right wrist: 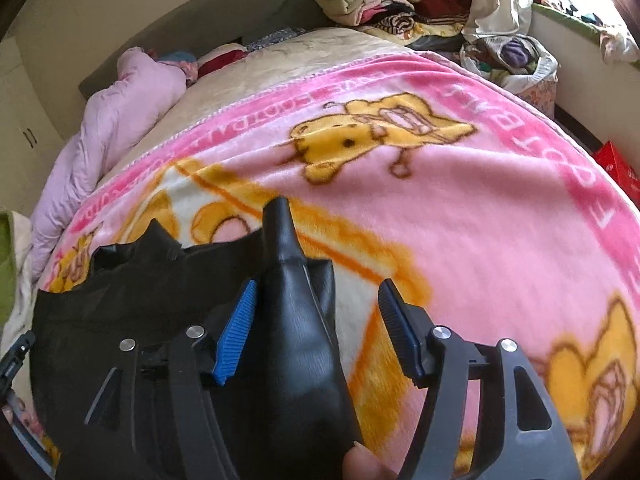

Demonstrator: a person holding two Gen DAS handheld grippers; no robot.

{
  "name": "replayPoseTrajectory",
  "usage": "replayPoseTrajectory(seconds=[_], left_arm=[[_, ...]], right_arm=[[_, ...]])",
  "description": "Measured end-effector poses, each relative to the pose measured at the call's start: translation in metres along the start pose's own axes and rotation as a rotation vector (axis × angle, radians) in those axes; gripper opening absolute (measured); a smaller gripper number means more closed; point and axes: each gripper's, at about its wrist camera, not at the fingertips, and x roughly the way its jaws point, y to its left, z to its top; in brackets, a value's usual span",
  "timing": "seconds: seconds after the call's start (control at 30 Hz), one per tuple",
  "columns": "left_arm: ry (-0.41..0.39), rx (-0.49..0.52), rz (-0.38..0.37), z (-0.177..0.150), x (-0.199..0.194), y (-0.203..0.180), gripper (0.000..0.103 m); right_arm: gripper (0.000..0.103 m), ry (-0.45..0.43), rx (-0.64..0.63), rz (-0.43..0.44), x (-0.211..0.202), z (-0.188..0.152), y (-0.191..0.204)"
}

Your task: Fold large clothes

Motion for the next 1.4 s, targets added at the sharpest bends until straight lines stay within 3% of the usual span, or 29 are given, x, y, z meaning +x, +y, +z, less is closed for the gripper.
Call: replayPoseTrajectory(seconds=[0.07,0.2,0.57,0.97,1.4], left_arm=[[-0.007,-0.004,-0.001,0.0,-0.006,0.001,0.065],[-0.018,-0.017,-0.008,-0.001,-0.02,0.005,0.073],[-0.018,-0.086,-0.043,-0.014,-0.045,0.023,0.092],[0.033,-0.207,-0.118,-0.045,-0.054,0.051,0.093],[0.101,-0.246,-0.204,-0.075,-0.043,0.045,0.093]], right_arm=[[0.07,-0.007,-0.004,0.011,-0.012,-0.004,-0.001],[0.074,-0.026,-0.003,0.045,-0.037,-0.014,-0.004],[0.076,-0.055,-0.004,0.088,-0.084,-0.044,-0.013],[0.077,-0.039,-0.006,0.098,-0.101,-0.074,-0.014],[0.076,0.016,-0.014,0.101,-0.088,-0.092,-0.021]])
